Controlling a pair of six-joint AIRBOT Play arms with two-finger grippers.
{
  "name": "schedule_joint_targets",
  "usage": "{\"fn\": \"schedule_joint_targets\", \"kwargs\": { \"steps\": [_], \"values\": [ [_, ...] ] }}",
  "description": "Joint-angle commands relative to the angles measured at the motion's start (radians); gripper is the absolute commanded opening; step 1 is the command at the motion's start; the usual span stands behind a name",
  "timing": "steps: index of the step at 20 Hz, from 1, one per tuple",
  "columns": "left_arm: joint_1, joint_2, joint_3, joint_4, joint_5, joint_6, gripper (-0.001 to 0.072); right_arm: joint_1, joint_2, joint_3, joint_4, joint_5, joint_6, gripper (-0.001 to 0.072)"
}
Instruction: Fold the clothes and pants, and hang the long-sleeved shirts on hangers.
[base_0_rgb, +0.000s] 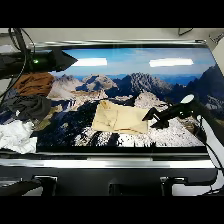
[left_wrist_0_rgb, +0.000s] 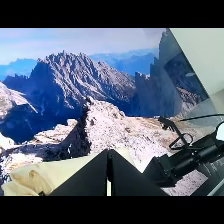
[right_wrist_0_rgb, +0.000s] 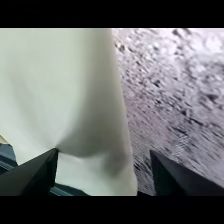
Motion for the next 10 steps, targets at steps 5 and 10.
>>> {"fn": "schedule_joint_targets", "kwargs": {
  "steps": [5, 10],
  "values": [
    [-0.001, 0.001, 0.000, 0.001, -0.002, -0.015, 0.0019, -0.009, -0.021, -0.027, 0.211, -0.047, -0.122, 0.0032],
    [-0.001, -0.002, 0.000, 0.002, -0.001, -0.014, 0.0019, -0.009, 0.015, 0.399, 0.200, 0.108, -0.053, 0.0032]
  ]
}}
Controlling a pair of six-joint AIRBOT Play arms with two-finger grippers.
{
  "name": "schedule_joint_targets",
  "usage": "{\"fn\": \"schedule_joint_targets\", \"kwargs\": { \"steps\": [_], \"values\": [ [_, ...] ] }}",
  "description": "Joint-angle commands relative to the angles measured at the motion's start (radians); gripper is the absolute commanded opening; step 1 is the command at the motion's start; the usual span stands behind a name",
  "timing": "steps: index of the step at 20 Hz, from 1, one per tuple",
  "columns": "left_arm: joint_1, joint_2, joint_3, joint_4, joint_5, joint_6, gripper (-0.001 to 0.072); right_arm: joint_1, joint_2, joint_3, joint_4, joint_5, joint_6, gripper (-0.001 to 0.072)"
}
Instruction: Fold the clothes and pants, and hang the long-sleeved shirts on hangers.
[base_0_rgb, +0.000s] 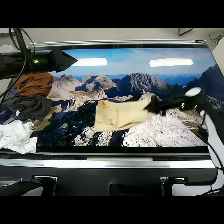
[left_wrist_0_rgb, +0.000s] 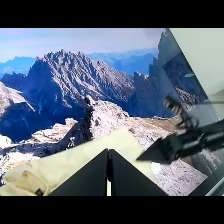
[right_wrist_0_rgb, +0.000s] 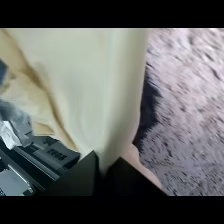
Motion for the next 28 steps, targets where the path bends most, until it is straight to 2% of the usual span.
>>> {"fn": "schedule_joint_targets", "kwargs": {
  "steps": [1, 5, 11, 15, 19, 22, 24, 28],
  "values": [
    [-0.001, -0.002, 0.000, 0.000, 0.001, 0.000, 0.0019, -0.001, 0.013, 0.315, -0.001, 0.082, 0.087, 0.0033],
    [0.000, -0.002, 0.000, 0.000, 0.001, -0.001, 0.0019, -0.048, 0.002, 0.545, -0.062, 0.059, 0.179, 0.0033],
    [0.000, -0.002, 0.000, 0.000, 0.000, -0.001, 0.0019, -0.355, -0.066, 0.550, -0.079, 0.024, 0.206, 0.0033],
    [0.000, -0.002, 0.000, 0.000, -0.015, -0.001, 0.0019, -0.566, -0.114, 0.549, -0.110, 0.027, 0.269, 0.0033],
    [0.000, -0.002, 0.000, 0.000, -0.014, -0.001, 0.0019, -0.710, -0.141, 0.549, -0.268, 0.029, 0.291, 0.0034],
    [0.000, -0.003, 0.000, 0.000, -0.014, -0.001, 0.0019, -0.801, -0.169, 0.547, -0.392, 0.093, 0.304, 0.0034],
    [0.000, -0.003, 0.000, 0.000, -0.014, -0.001, 0.0019, -0.853, -0.170, 0.508, -0.492, 0.117, 0.343, 0.0034],
    [0.000, -0.003, 0.000, 0.000, -0.014, -0.012, 0.0019, -0.918, -0.157, 0.370, -0.638, 0.168, 0.347, 0.0034]
  ]
}}
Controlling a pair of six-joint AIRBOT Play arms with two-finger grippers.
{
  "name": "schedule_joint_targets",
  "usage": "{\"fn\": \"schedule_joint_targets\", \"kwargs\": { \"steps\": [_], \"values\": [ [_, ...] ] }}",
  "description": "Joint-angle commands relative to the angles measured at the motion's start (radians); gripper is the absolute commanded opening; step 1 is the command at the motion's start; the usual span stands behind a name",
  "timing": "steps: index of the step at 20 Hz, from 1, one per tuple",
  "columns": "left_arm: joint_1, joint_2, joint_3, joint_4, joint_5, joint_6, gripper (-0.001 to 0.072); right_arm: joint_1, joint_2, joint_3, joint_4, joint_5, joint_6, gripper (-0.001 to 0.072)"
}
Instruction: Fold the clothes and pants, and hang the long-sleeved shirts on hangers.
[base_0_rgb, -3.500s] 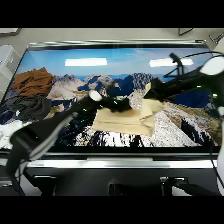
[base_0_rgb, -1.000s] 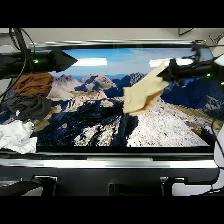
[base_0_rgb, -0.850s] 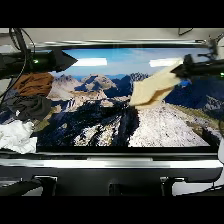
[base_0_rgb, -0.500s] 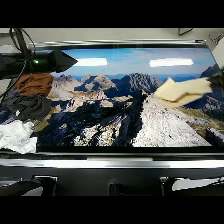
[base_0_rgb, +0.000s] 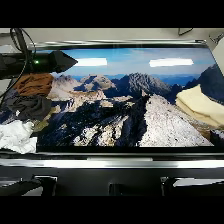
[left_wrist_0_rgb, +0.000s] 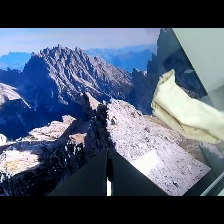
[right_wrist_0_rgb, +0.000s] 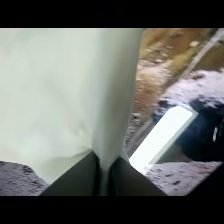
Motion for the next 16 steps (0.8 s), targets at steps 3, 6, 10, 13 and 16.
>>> {"fn": "schedule_joint_targets", "kwargs": {
  "steps": [3, 6, 10, 13, 16],
  "values": [
    [0.000, -0.001, 0.000, 0.000, 0.000, -0.008, 0.0019, -0.072, 0.096, -0.263, -0.222, -0.008, 0.021, 0.0035],
    [0.000, -0.001, 0.000, 0.000, -0.010, -0.007, 0.0019, -0.097, 0.211, -0.415, -0.266, -0.069, 0.055, 0.0035],
    [0.000, -0.001, -0.003, 0.000, -0.023, -0.006, 0.0019, -0.103, 0.336, -0.599, -0.341, -0.116, 0.081, 0.0036],
    [0.000, -0.002, -0.003, 0.000, -0.022, -0.006, 0.0019, -0.103, 0.394, -0.685, -0.341, -0.132, 0.091, 0.0036],
    [0.000, -0.003, -0.004, 0.001, -0.022, -0.003, 0.0019, -0.103, 0.424, -0.702, -0.341, -0.120, 0.091, 0.0036]
  ]
}}
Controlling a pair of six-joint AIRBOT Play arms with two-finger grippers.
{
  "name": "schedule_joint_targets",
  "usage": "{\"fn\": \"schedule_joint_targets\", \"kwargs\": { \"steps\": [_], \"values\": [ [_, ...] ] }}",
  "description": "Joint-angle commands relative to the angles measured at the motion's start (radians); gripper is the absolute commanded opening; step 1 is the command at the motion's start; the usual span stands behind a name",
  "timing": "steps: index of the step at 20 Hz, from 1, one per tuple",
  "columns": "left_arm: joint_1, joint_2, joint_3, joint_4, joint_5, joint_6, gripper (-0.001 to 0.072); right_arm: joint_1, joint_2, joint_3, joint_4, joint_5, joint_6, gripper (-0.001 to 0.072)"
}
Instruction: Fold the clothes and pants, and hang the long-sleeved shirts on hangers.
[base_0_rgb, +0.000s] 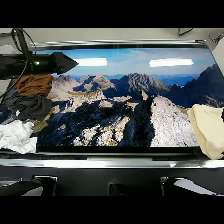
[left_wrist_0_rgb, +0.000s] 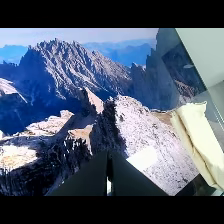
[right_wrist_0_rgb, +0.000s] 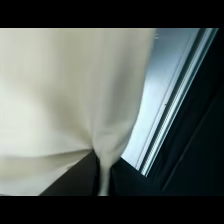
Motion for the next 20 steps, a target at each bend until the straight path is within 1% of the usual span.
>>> {"fn": "schedule_joint_targets", "kwargs": {
  "steps": [1, 5, 8, 10, 11, 12, 13, 14, 16, 18, 19, 20],
  "values": [
    [0.001, -0.001, -0.002, 0.000, -0.002, 0.003, 0.0020, -0.001, 0.040, -0.042, -0.012, 0.003, 0.006, 0.0036],
    [0.001, -0.003, -0.002, 0.002, -0.001, 0.004, 0.0019, -0.001, 0.041, -0.042, -0.032, 0.032, 0.003, 0.0036],
    [0.001, -0.003, -0.002, 0.042, -0.002, 0.003, 0.0019, -0.001, 0.041, -0.042, -0.065, 0.032, 0.003, 0.0035],
    [0.001, -0.003, -0.002, 0.042, -0.002, 0.003, 0.0019, -0.001, 0.041, -0.041, -0.073, 0.032, 0.003, 0.0041],
    [0.001, -0.003, -0.002, 0.042, -0.001, 0.003, 0.0019, -0.001, 0.041, -0.041, -0.072, 0.030, 0.003, 0.0169],
    [0.001, -0.003, -0.002, 0.042, -0.001, 0.003, 0.0019, -0.001, 0.041, -0.037, -0.072, 0.026, 0.003, 0.0352],
    [0.001, -0.003, -0.002, 0.042, 0.001, 0.003, 0.0019, -0.001, 0.041, -0.022, -0.058, 0.029, 0.006, 0.0604],
    [0.001, -0.003, -0.002, 0.042, 0.003, 0.003, 0.0020, 0.000, 0.041, 0.010, -0.039, 0.059, -0.001, 0.0694],
    [0.001, -0.003, -0.002, 0.041, 0.012, 0.003, 0.0019, 0.001, 0.041, 0.137, 0.009, 0.135, -0.009, 0.0699],
    [0.002, -0.003, 0.005, 0.042, 0.039, 0.003, 0.0019, 0.001, 0.041, 0.314, 0.097, 0.180, -0.010, 0.0699],
    [0.002, -0.003, 0.012, 0.049, 0.064, 0.003, 0.0018, 0.001, 0.041, 0.425, 0.168, 0.156, -0.019, 0.0698],
    [0.001, -0.004, 0.026, 0.087, 0.096, 0.003, 0.0017, 0.004, 0.041, 0.535, 0.261, 0.092, -0.047, 0.0698]
  ]
}}
